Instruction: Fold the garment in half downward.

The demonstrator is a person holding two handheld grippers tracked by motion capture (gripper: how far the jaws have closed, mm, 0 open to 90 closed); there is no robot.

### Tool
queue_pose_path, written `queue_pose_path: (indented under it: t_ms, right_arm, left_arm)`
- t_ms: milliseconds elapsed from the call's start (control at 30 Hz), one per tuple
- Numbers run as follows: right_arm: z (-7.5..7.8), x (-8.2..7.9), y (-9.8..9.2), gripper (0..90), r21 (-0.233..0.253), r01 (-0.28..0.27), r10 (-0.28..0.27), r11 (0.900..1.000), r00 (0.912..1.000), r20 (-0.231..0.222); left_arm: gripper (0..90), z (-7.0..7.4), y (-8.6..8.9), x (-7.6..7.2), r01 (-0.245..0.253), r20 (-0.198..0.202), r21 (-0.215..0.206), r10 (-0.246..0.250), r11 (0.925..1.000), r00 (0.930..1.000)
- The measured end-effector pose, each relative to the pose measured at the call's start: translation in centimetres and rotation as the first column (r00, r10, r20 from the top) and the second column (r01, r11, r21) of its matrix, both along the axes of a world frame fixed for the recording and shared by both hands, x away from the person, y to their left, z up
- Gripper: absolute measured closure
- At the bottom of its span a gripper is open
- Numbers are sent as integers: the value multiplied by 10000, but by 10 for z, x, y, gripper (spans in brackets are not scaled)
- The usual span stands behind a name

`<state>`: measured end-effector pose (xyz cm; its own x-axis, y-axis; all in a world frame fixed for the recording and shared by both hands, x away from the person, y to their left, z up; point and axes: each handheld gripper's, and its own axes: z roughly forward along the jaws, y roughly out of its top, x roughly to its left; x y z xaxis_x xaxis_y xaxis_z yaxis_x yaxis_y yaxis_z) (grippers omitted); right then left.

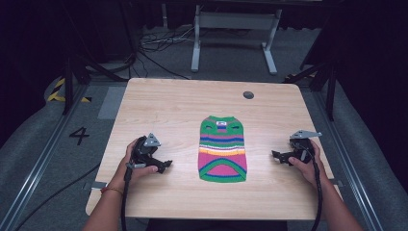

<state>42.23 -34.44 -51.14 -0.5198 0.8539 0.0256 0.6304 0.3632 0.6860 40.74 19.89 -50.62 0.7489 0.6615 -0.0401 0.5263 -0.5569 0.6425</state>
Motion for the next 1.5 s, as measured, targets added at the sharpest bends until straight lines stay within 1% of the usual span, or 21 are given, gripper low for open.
queue_pose_path:
  t_ms: [267, 500, 567, 667, 733, 800, 833, 867, 900, 933, 967, 1033, 1100, 1133, 1167, 1233, 1333, 1367, 1400, 1433, 1500]
  right_arm:
    - [0, 0, 0, 1, 1, -6, 6, 10000, 10000, -2]
    - [0, 0, 0, 4, -12, 1, -1, 10000, 10000, 8]
    - [0, 0, 1, 4, -20, 76, -76, 10000, 10000, 17]
    - [0, 0, 1, 4, -38, 40, -40, 10000, 10000, 28]
    - [0, 0, 0, 11, -17, -80, 80, 10000, 10000, 19]
    - [1, 1, -2, 53, 9, -198, 198, 9998, 9998, 55]
    - [1, 2, -2, 94, 27, -176, 176, 9998, 9998, 93]
    - [3, 3, -1, 178, 63, -211, 210, 9998, 9996, 194]
    - [4, 4, 0, 210, 57, -305, 303, 9995, 9991, 286]
    - [5, 7, 3, 204, -15, -278, 278, 9996, 9995, 154]
    - [8, 13, 7, 234, -128, -157, 156, 9998, 9998, -91]
    - [13, 19, 16, 293, -118, -207, 206, 9997, 9998, -62]
    - [18, 25, 24, 301, 110, -480, 481, 9988, 9988, -20]
    - [21, 31, 31, 308, 183, -624, 627, 9979, 9980, -122]
    - [25, 37, 38, 322, 73, -727, 728, 9973, 9973, -103]
    - [32, 47, 51, 348, 58, -1060, 1061, 9943, 9943, -106]
    - [39, 62, 67, 379, 294, -1225, 1228, 9920, 9924, -91]
    - [41, 67, 73, 379, 322, -1227, 1229, 9919, 9924, -41]
    - [42, 72, 78, 445, 270, -1251, 1252, 9918, 9921, -32]
    - [43, 77, 82, 486, 279, -1277, 1279, 9914, 9918, -44]
    - [43, 86, 91, 502, 255, -1302, 1306, 9912, 9913, -152]
  left_arm:
    - [10, 1, 0, 1, -115, 28, 74, 115, 9999, 9999]
    - [5, 1, -4, 1, -487, -23, 93, 487, 9988, 9988]
    - [8, 1, -4, 3, -466, -23, 101, 466, 9989, 9989]
    - [82, 4, -4, 9, -641, -133, 81, 642, 9979, 9978]
    - [174, 5, -4, 13, -643, -20, -20, 643, 9979, 9979]
    - [169, 6, -5, 16, -551, -122, 57, 552, 9985, 9984]
    - [191, 7, -4, 19, -380, -149, 71, 382, 9993, 9992]
    - [232, 9, -4, 22, -320, -180, 2, 319, 9995, 9993]
    - [247, 10, -5, 25, -249, -207, -73, 248, 9997, 9995]
    - [243, 13, -6, 30, -200, -218, -213, 196, 9996, 9996]
    - [244, 15, -7, 33, -89, -216, -157, 86, 9998, 9997]
    - [281, 19, -14, 41, 97, 86, 12, -97, 10000, 9999]
    - [301, 24, -21, 52, 252, 22, -79, -252, 9997, 9997]
    - [316, 25, -27, 58, 301, -70, -218, -302, 9993, 9995]
    - [310, 27, -32, 63, 326, 72, -206, -325, 9993, 9994]
    - [312, 30, -42, 74, 340, 61, -376, -338, 9987, 9994]
    - [317, 33, -58, 88, 384, 115, -595, -377, 9975, 9992]
    - [319, 33, -58, 88, 384, 115, -595, -377, 9975, 9992]
    - [320, 34, -69, 96, 417, 133, -621, -410, 9972, 9991]
    - [324, 35, -74, 99, 430, 77, -623, -426, 9971, 9991]
    - [329, 37, -84, 106, 427, 133, -702, -419, 9966, 9990]
